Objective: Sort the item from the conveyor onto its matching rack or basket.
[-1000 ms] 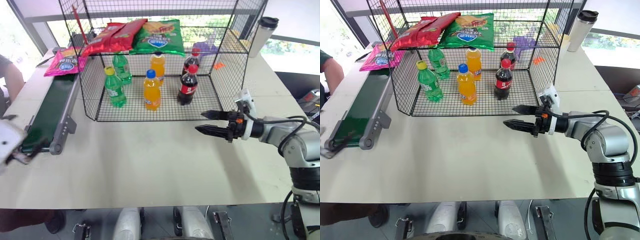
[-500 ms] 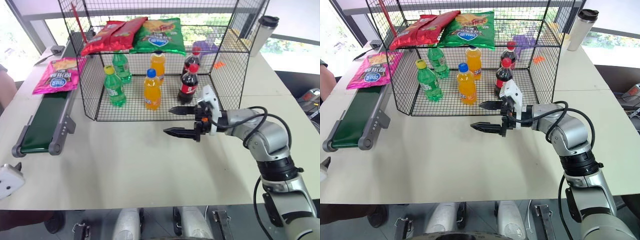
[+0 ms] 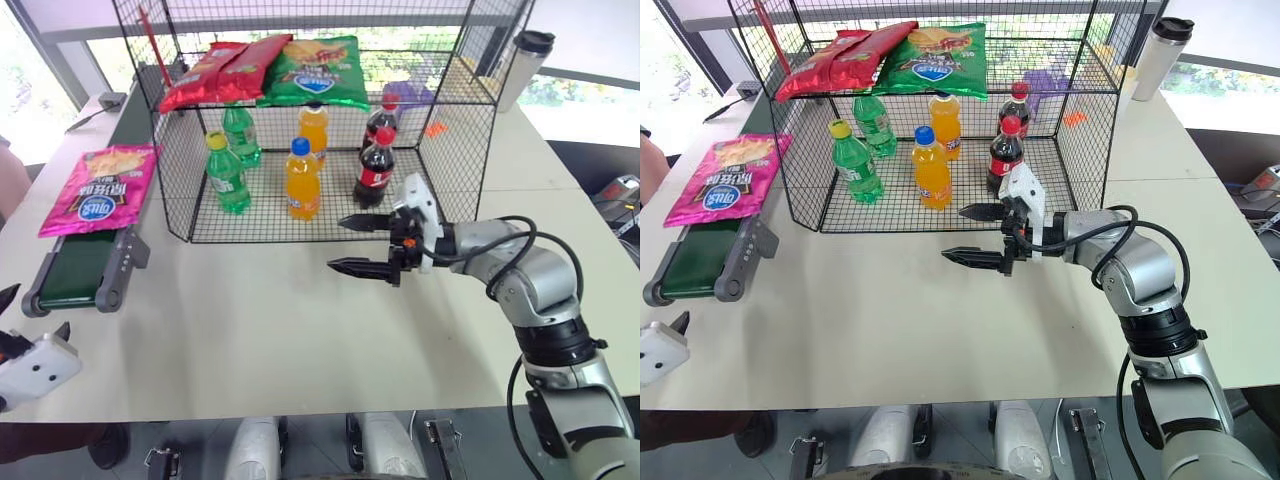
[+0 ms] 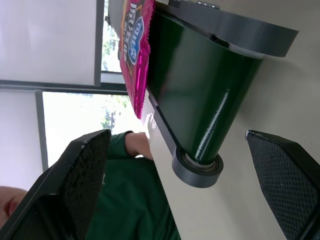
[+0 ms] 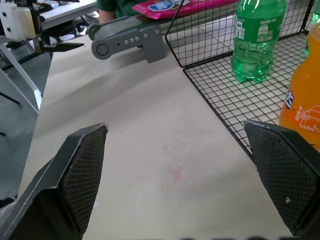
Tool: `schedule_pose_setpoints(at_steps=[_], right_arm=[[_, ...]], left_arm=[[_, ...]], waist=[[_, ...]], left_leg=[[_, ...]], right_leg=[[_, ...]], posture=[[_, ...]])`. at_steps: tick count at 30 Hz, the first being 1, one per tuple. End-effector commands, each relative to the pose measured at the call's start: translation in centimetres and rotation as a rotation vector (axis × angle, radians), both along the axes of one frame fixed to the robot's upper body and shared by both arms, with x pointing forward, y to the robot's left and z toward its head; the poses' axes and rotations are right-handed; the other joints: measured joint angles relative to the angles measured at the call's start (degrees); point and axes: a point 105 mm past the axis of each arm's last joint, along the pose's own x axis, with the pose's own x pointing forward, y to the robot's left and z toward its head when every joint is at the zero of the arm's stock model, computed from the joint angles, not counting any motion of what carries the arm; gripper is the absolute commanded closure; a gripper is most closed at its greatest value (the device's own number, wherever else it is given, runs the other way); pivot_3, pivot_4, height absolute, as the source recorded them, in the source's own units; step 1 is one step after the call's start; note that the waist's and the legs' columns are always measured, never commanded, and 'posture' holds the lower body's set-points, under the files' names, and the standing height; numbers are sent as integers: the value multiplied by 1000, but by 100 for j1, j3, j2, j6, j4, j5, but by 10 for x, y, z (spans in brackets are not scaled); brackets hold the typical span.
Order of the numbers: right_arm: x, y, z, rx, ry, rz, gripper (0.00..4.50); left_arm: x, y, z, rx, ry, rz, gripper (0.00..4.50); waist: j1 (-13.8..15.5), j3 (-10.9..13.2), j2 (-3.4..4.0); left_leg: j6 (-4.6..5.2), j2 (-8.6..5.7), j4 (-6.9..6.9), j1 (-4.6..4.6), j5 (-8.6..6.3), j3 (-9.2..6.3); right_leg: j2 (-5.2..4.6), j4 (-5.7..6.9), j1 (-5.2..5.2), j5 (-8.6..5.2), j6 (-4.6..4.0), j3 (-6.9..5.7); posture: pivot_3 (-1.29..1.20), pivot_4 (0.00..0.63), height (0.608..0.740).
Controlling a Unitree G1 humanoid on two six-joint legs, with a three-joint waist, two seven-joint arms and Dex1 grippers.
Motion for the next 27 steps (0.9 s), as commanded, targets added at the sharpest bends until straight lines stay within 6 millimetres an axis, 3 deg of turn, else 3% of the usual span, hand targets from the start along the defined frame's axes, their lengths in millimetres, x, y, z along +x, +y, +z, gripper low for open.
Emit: schedule_pose_setpoints(at_steps=[1,15,22,25,27], right_arm=[[0,-6,7,5,-40,-14,11],[3,-10,1,-4,-34,-29,11],[3,-12,0,-7,-41,-43,11],[4,-12,0,-7,-45,-50,0],[3,-13,0,-5,-45,-54,0]], left_arm=[[0,-3,3,12,-17,-11,0],[-1,-6,0,8,-2,-16,0],[7,-10,-4,-4,15,-40,0],[9,-11,-1,-10,-6,-43,843],[7,-10,1,-8,-13,-37,1742]], waist=[[0,0,0],[5,-1,-1],[21,-1,-2],[14,-3,-6],[13,-4,-6]], left_leg=[[0,0,0,0,0,0],[0,-2,6,1,0,2],[1,-3,14,3,1,2],[1,-1,18,4,1,2],[2,0,19,5,1,2]], right_leg=[[0,0,0,0,0,0],[1,6,1,3,5,-2],[10,10,5,6,11,-4],[18,11,8,11,20,-9],[21,12,8,15,27,-9]], posture=[[0,150,740],[0,150,740],[0,150,740],[0,150,740],[0,150,740]])
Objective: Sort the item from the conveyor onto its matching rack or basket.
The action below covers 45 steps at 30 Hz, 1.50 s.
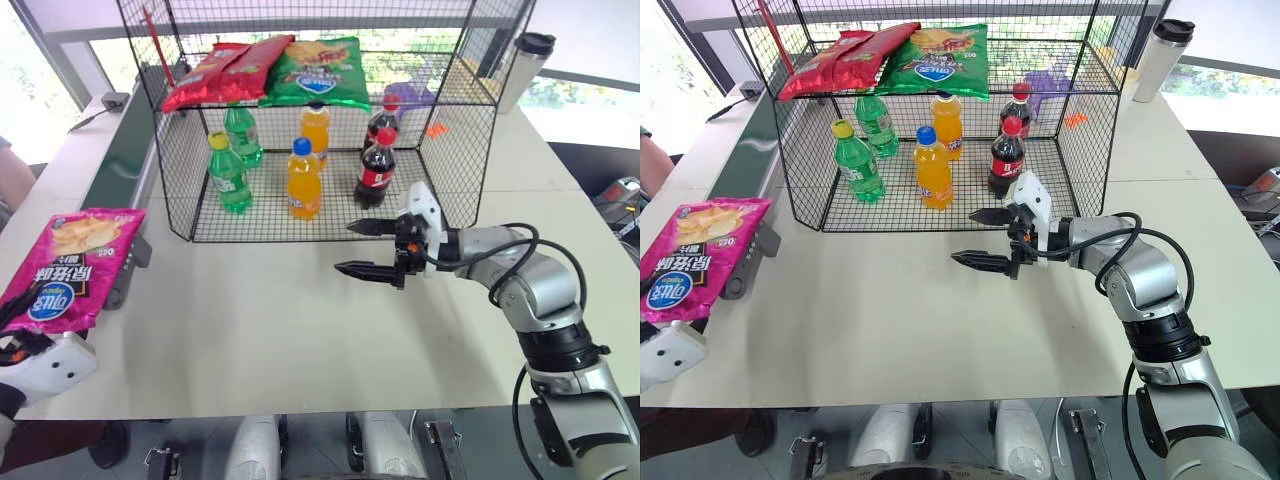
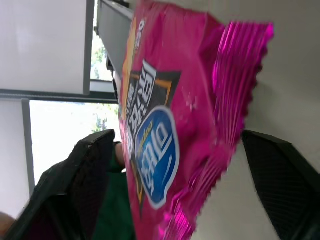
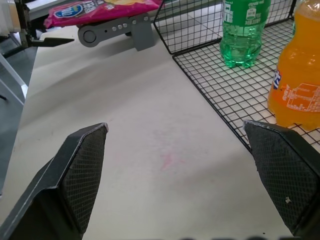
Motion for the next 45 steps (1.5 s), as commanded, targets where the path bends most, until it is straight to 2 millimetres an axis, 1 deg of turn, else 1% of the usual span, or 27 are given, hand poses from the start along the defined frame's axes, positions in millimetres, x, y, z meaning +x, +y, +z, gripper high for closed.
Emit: schedule_pose_setpoints(at_steps=[1,5,6,8,11,12,14,15,17,18,20,23,24,27,29,31,32,34,37,39,41,45], right_arm=[[-1,-4,9,15,-45,-13,0],[1,-3,8,19,-45,-17,0],[1,-2,8,19,-45,-18,0],[2,-2,8,20,-45,-18,0],[4,-1,7,21,-45,-20,0],[5,-2,7,22,-44,-22,0],[8,-6,7,17,-46,-31,0],[10,-8,7,15,-45,-37,0],[12,-11,8,14,-43,-42,0],[13,-12,9,15,-42,-43,0],[17,-14,11,25,-39,-49,0],[21,-15,19,60,-38,-48,0],[23,-14,23,73,-41,-44,0],[24,-9,36,133,-44,-25,0],[24,-6,47,187,-45,-15,0],[23,-5,60,243,-46,-6,0],[22,-6,65,264,-47,-3,0],[18,-8,77,310,-45,10,0],[14,-14,93,349,-54,25,0],[14,-17,103,376,-70,24,0],[13,-18,109,394,-82,27,0],[6,-14,108,393,-85,62,0]], left_arm=[[-3,1,10,21,-28,5,2155],[-6,3,16,39,-53,18,4119],[-6,4,19,44,-62,23,4477],[-6,7,25,34,-89,43,4477],[-5,13,42,11,-146,82,4477],[-4,16,54,-8,-182,102,4477],[-7,28,86,-57,-224,140,4477],[-10,34,102,-93,-218,153,4477],[-16,41,123,-180,-180,163,4477],[-19,43,132,-224,-172,162,4477],[-26,47,162,-380,-159,163,4477],[-29,46,211,-545,-183,113,4477],[-29,42,225,-614,-170,81,4477],[-25,15,264,-792,-108,-109,4477],[-23,-13,277,-864,-11,-273,4477],[-24,-44,280,-903,122,-450,4477],[-25,-56,282,-904,165,-519,4477],[-26,-76,292,-926,209,-677,4477],[-25,-95,306,-959,241,-837,4477],[-20,-106,308,-973,276,-905,4477],[-11,-116,307,-987,300,-948,4477],[12,-136,295,-1022,327,-1062,4477]], waist=[[-2,0,0],[-4,0,-1],[-3,-1,-2],[4,-1,-2],[11,-3,-5],[10,-3,-6],[10,-9,-15],[6,-14,-25],[-8,-20,-38],[-12,-19,-35],[-17,-19,-37],[-12,-14,-43],[-8,-14,-43],[-19,-14,-42],[-33,-14,-42],[-40,-10,-37],[-40,-9,-34],[-36,-5,-33],[-31,-4,-32],[-35,-3,-32],[-31,-2,-30],[1,-1,-29]], left_leg=[[0,0,0,1,0,0],[0,3,0,1,0,0],[0,6,3,1,0,0],[0,9,5,2,0,-1],[0,10,9,3,0,-3],[0,11,9,4,0,-4],[0,12,11,4,1,-3],[0,14,13,4,1,-4],[0,18,14,4,1,-4],[0,20,13,8,1,-5],[0,17,8,17,1,1],[0,11,12,19,1,2],[-1,11,14,18,1,5],[-2,8,10,32,2,13],[-2,8,3,36,2,16],[-2,9,-4,37,2,15],[-2,9,-8,37,1,16],[-2,10,-11,38,2,15],[-2,12,-10,38,2,9],[-2,12,-8,40,2,9],[-2,12,-8,47,2,12],[-2,11,-4,52,2,19]], right_leg=[[1,1,0,4,7,0],[20,2,0,7,12,0],[25,2,1,7,13,1],[31,3,2,8,13,1],[35,8,4,8,14,0],[36,9,4,8,14,0],[39,12,4,8,14,0],[42,13,4,8,14,0],[50,20,4,8,14,-1],[51,19,4,8,14,-1],[47,19,6,8,14,3],[59,30,6,7,13,0],[66,31,5,6,12,-4],[69,34,13,5,12,-1],[70,32,15,7,16,1],[71,32,13,8,18,1],[70,32,12,8,19,2],[69,38,9,8,19,3],[71,53,3,8,19,3],[71,58,3,8,19,3],[69,61,4,8,19,8],[69,72,6,8,18,11]], posture=[[0,150,740],[0,150,740],[0,150,740],[0,150,740],[0,150,740],[0,150,740],[0,150,740],[0,150,740],[0,150,740],[0,150,740],[0,150,740],[0,150,740],[0,150,740],[0,150,740],[0,150,740],[0,150,740],[0,150,740],[0,150,740],[0,150,740],[0,150,740],[0,150,740],[0,150,740]])
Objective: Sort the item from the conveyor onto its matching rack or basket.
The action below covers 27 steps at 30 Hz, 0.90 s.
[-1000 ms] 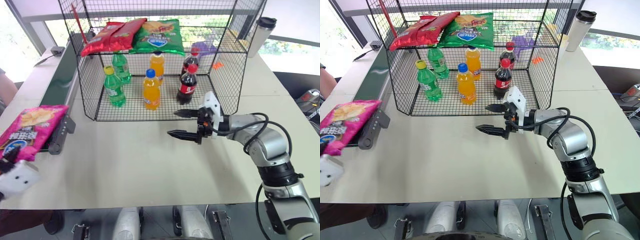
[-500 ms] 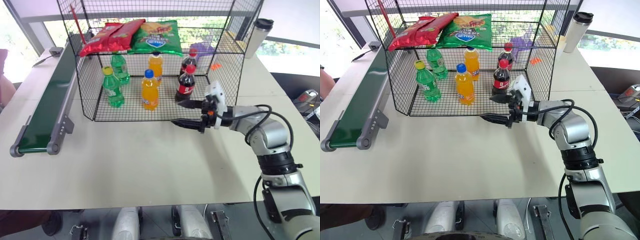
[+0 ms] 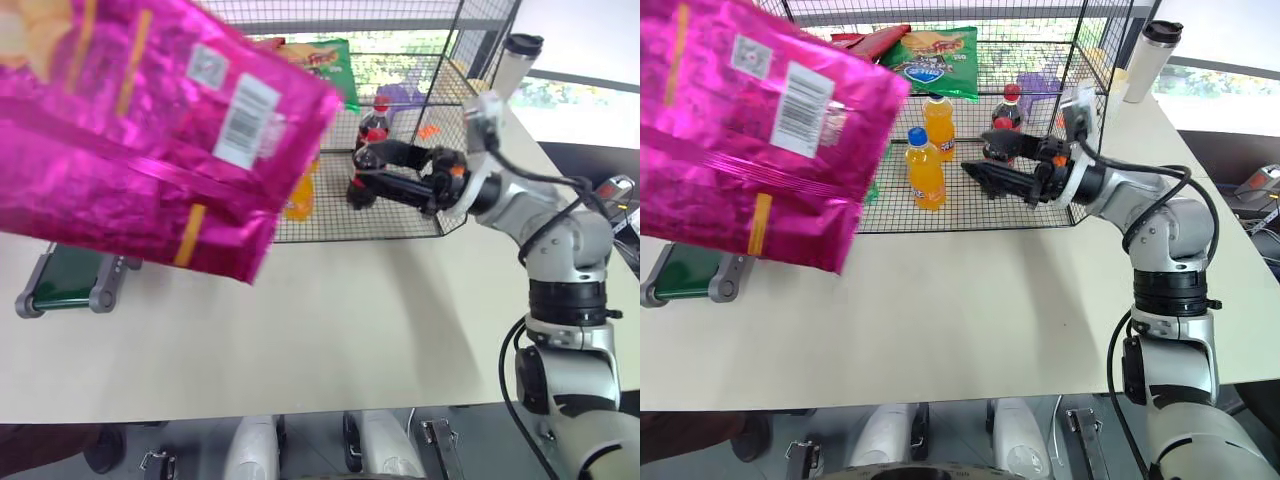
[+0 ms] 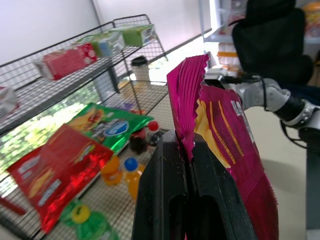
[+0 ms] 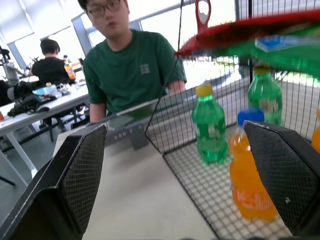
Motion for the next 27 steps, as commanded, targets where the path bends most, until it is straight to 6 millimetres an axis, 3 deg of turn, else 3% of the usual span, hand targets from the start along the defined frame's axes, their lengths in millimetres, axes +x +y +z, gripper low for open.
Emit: schedule_pose_setpoints(at_steps=[1,6,10,14,22,27], right_arm=[[-17,4,13,28,-56,64,0],[-32,13,13,36,-60,147,0],[-26,28,9,57,-74,147,0],[-11,28,3,60,-83,83,0],[-31,44,21,138,-106,196,0],[-26,62,16,154,-94,203,0]], left_arm=[[11,-18,-3,-57,-42,-113,4477],[27,-37,7,-82,-59,-220,4477],[35,-41,10,-65,-44,-245,4477],[41,-41,8,-60,-26,-253,4477],[46,-49,6,-73,-22,-294,4477],[52,-50,4,-87,-20,-302,4477]], waist=[[28,3,4],[34,6,-4],[-37,6,-3],[-18,8,0],[8,8,-1],[-13,8,-1]], left_leg=[[0,0,1,0,0,2],[0,-7,25,-13,1,-3],[1,-7,23,-13,1,0],[1,1,15,-8,1,-5],[1,1,22,-15,2,-5],[0,1,23,-14,2,-8]], right_leg=[[0,1,0,0,0,1],[14,4,4,2,3,1],[17,5,-2,0,8,11],[29,12,-7,-1,6,12],[24,11,-8,-1,7,12],[24,15,-8,-1,7,12]], posture=[[0,150,740],[0,150,740],[0,150,740],[0,150,740],[0,150,740],[0,150,740]])
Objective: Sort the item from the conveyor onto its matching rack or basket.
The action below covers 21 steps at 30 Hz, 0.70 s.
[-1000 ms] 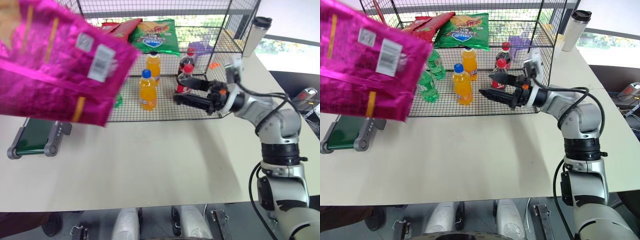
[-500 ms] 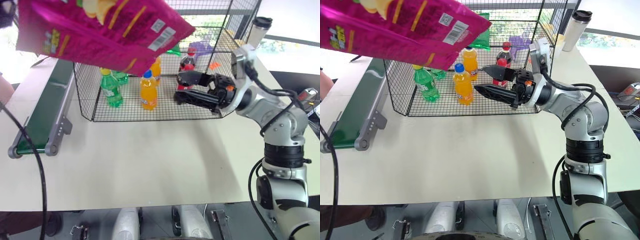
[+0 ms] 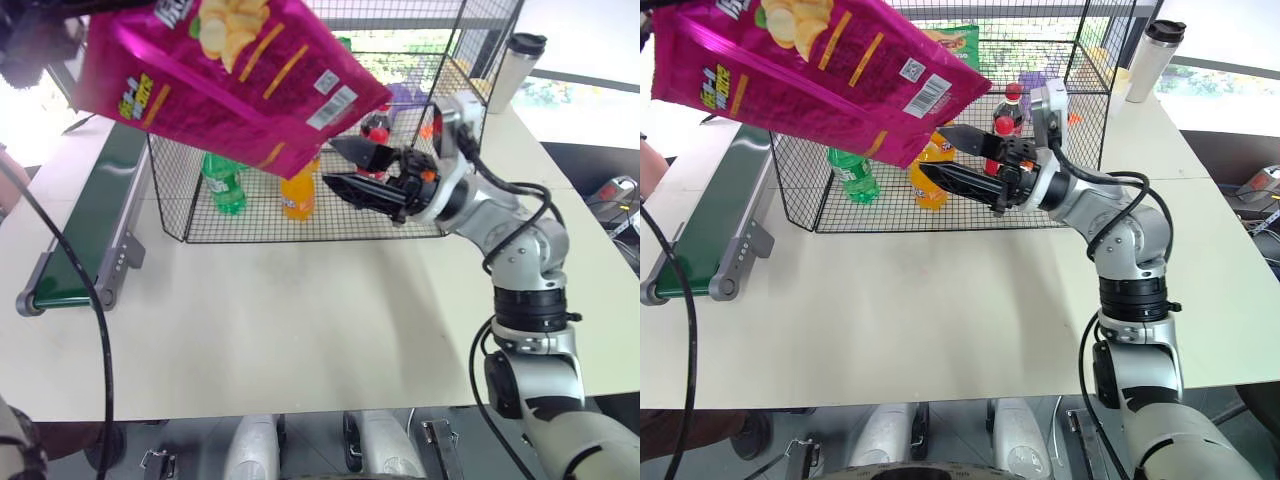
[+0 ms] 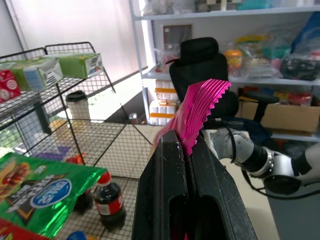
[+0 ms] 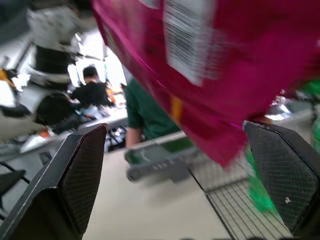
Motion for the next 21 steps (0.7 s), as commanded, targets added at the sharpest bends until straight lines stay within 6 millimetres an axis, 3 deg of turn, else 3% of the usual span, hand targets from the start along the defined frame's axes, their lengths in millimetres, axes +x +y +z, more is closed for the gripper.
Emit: schedule_pose_setpoints(at_steps=[1,7,14,21], right_arm=[[-2,10,7,28,-42,12,0],[8,5,5,46,-33,-29,0],[11,-21,-31,-102,31,-98,0],[12,-17,-16,-48,-2,-100,0]], left_arm=[[-8,6,12,-23,-65,10,4477],[-8,11,13,-11,-73,28,4477],[-9,16,17,-8,-92,53,4477],[-8,13,11,-6,-70,29,4477]], waist=[[-5,0,0],[18,0,0],[24,-1,-1],[-19,1,1]], left_leg=[[0,0,0,0,0,0],[0,0,0,0,0,1],[0,-4,1,-1,0,1],[0,1,-2,4,0,-3]], right_leg=[[0,0,0,0,0,0],[0,-1,-1,0,0,0],[-3,-3,3,0,0,0],[4,4,1,0,0,1]], posture=[[0,150,740],[0,150,740],[0,150,740],[0,150,740]])
